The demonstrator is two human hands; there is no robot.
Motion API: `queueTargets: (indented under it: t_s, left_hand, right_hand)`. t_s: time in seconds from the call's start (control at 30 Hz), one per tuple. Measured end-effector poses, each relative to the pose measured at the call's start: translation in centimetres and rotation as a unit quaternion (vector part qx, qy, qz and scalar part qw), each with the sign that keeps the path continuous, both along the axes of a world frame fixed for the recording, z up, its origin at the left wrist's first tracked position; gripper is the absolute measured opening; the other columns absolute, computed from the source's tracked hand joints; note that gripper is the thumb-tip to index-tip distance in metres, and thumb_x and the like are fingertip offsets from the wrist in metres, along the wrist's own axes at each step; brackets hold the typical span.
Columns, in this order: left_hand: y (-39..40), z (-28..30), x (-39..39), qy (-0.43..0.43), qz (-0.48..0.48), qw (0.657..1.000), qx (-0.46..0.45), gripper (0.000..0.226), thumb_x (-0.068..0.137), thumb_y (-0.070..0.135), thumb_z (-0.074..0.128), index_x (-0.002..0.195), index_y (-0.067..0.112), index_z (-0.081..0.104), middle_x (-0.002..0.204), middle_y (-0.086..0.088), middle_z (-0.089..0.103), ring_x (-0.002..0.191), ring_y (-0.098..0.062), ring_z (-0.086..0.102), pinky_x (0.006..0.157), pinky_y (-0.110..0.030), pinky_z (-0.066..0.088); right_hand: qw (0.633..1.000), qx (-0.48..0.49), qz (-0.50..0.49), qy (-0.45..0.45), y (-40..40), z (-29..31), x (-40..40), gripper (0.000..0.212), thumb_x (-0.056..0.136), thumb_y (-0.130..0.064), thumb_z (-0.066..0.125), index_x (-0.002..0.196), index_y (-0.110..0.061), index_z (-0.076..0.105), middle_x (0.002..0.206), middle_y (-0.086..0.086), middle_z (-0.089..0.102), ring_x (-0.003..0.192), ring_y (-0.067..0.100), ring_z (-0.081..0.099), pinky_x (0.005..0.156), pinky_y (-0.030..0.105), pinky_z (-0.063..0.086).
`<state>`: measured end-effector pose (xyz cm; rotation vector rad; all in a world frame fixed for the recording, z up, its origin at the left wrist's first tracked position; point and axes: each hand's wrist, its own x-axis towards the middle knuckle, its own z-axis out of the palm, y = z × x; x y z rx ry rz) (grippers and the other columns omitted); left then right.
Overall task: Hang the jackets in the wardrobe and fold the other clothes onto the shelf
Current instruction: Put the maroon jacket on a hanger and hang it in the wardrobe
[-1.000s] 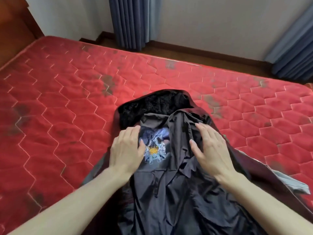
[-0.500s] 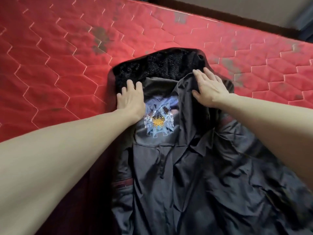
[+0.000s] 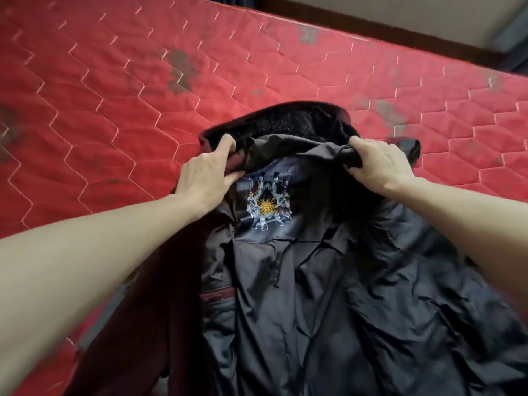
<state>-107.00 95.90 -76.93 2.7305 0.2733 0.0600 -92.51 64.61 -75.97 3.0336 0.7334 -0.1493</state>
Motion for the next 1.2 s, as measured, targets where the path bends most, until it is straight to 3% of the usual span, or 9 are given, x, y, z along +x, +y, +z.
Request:
queueTargets:
  t_s: [0.2, 0.37, 0.5, 0.63, 0.77, 0.87, 0.97, 1.07, 1.2]
  left_hand:
    - [2.1, 7.0, -5.0, -0.001, -0.092, 0.994, 0.061, 0.051, 0.087, 0.074, 0.057, 0.103, 0.025, 0.06, 0.077, -0.001, 0.071, 0.076, -0.033, 0.071, 0.067, -0.041, 0.052]
    - [2.0, 15.1, -9.5, -0.021, -0.151, 0.986, 0.064, 0.026, 0.085, 0.041, 0.08, 0.095, 0.024, 0.063, 0.081, 0.011, 0.065, 0.073, -0.022, 0.068, 0.061, -0.035, 0.051]
    - [1.1, 21.9, -13.3, -0.052, -0.134, 0.986, 0.084, 0.037, 0.07, 0.014, 0.092, 0.099, 0.02, 0.069, 0.084, 0.01, 0.06, 0.076, -0.022, 0.059, 0.067, -0.038, 0.052]
    - [-1.4, 29.8, -18.0, -0.09, -0.092, 0.99, 0.052, 0.04, 0.072, 0.006, 0.088, 0.106, 0.017, 0.07, 0.089, 0.01, 0.054, 0.082, -0.019, 0.053, 0.072, -0.038, 0.05]
    - [-5.0, 37.9, -22.4, -0.135, -0.025, 0.991, -0.012, 0.041, 0.08, 0.002, 0.081, 0.117, 0.015, 0.068, 0.098, 0.007, 0.06, 0.087, -0.02, 0.057, 0.075, -0.043, 0.055]
    - [-8.6, 43.8, -25.8, -0.189, 0.045, 0.975, -0.106, 0.032, 0.09, 0.007, 0.075, 0.118, 0.016, 0.062, 0.09, 0.006, 0.068, 0.078, -0.019, 0.062, 0.066, -0.038, 0.053]
    - [-11.3, 48.3, -28.9, -0.215, 0.087, 0.96, -0.158, 0.021, 0.093, 0.01, 0.074, 0.108, 0.015, 0.061, 0.068, 0.01, 0.063, 0.059, -0.016, 0.062, 0.058, -0.028, 0.043]
    - [-12.1, 51.7, -31.9, -0.221, 0.082, 0.956, -0.172, 0.016, 0.094, 0.014, 0.074, 0.101, 0.019, 0.059, 0.068, 0.009, 0.063, 0.061, -0.017, 0.063, 0.057, -0.031, 0.043]
    - [-12.0, 55.8, -34.8, -0.235, 0.038, 0.958, -0.161, 0.019, 0.096, 0.023, 0.073, 0.096, 0.024, 0.053, 0.071, 0.007, 0.062, 0.064, -0.015, 0.061, 0.059, -0.038, 0.05]
  right_hand:
    - [0.993, -0.012, 0.108, -0.048, -4.9, 7.9, -4.3, 0.042, 0.07, -0.019, 0.079, 0.109, -0.014, 0.064, 0.101, 0.009, 0.054, 0.099, 0.035, 0.052, 0.088, 0.049, 0.043]
    - [0.975, -0.061, 0.214, 0.027, -7.8, 18.2, -9.6, 0.044, 0.063, -0.02, 0.073, 0.104, -0.019, 0.058, 0.095, -0.005, 0.058, 0.093, 0.025, 0.06, 0.092, 0.039, 0.048]
    - [0.97, -0.089, 0.205, 0.098, -9.9, 26.7, -14.8, 0.052, 0.072, -0.05, 0.076, 0.107, -0.022, 0.051, 0.096, -0.012, 0.061, 0.095, 0.017, 0.062, 0.087, 0.035, 0.043]
    - [0.971, -0.056, 0.189, 0.138, -11.3, 35.8, -20.8, 0.066, 0.084, -0.092, 0.04, 0.106, -0.03, 0.041, 0.09, -0.022, 0.048, 0.084, 0.004, 0.047, 0.094, 0.028, 0.035]
    - [0.983, 0.004, 0.141, 0.115, -13.5, 42.6, -26.2, 0.053, 0.1, -0.074, 0.021, 0.112, -0.033, 0.052, 0.099, -0.019, 0.057, 0.096, 0.005, 0.054, 0.093, 0.03, 0.037]
    - [0.992, 0.093, 0.077, 0.042, -14.6, 46.6, -30.4, 0.018, 0.101, -0.05, 0.053, 0.097, -0.034, 0.044, 0.091, -0.019, 0.053, 0.09, 0.013, 0.062, 0.076, 0.03, 0.039]
    - [0.983, 0.184, 0.002, -0.021, -14.9, 49.8, -34.6, 0.033, 0.091, -0.025, 0.072, 0.088, -0.028, 0.039, 0.081, -0.016, 0.047, 0.075, 0.015, 0.053, 0.064, 0.029, 0.036]
    - [0.967, 0.242, -0.043, -0.061, -15.0, 52.7, -37.8, 0.044, 0.08, -0.005, 0.073, 0.081, -0.024, 0.033, 0.073, -0.013, 0.04, 0.068, 0.016, 0.041, 0.058, 0.031, 0.03]
    - [0.943, 0.307, -0.078, -0.106, -15.0, 57.0, -41.3, 0.034, 0.08, 0.001, 0.069, 0.087, -0.017, 0.041, 0.073, -0.004, 0.051, 0.064, 0.023, 0.049, 0.053, 0.033, 0.034]
